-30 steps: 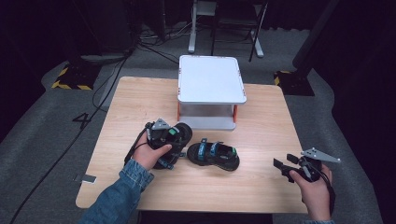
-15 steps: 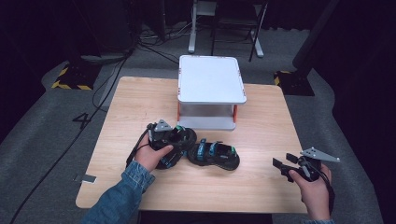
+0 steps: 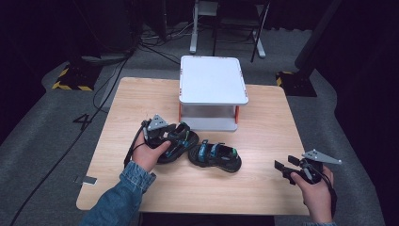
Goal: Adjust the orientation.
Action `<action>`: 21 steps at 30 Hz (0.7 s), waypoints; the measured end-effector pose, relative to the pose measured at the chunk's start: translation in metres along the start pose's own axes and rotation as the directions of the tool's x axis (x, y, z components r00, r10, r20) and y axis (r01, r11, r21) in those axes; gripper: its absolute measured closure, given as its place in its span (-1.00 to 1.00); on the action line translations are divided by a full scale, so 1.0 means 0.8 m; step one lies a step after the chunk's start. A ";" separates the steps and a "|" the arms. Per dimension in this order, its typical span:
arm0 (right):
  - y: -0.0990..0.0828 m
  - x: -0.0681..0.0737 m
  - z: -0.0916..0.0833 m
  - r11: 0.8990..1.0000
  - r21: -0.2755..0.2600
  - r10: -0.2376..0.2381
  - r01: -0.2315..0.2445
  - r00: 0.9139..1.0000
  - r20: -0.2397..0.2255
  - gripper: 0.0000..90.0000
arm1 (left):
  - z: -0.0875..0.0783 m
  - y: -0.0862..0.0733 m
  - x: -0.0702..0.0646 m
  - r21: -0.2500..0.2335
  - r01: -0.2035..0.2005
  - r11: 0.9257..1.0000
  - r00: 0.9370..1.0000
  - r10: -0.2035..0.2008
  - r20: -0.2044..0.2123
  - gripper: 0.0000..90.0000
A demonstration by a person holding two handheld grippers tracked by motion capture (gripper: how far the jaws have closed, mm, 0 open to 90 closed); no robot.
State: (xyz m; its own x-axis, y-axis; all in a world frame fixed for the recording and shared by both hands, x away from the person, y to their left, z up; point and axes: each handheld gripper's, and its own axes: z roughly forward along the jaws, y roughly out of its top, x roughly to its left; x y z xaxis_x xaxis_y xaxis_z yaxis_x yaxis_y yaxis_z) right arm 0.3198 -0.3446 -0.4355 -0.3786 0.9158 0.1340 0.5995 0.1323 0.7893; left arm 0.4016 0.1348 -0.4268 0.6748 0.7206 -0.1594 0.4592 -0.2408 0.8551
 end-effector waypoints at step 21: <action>-0.025 -0.015 -0.030 0.999 -0.003 0.044 -0.044 0.997 0.063 -0.28 | 0.058 0.016 -0.001 0.098 -0.087 0.991 0.992 0.095 -0.079 0.62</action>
State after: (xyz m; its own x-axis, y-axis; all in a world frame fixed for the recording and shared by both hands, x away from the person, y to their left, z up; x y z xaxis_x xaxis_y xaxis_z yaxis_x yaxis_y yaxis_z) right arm 0.2951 -0.3670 -0.4389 -0.3064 0.9429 0.1307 0.6138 0.0907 0.7842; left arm 0.4340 0.1011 -0.4388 0.6672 0.7439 -0.0381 0.4532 -0.3647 0.8134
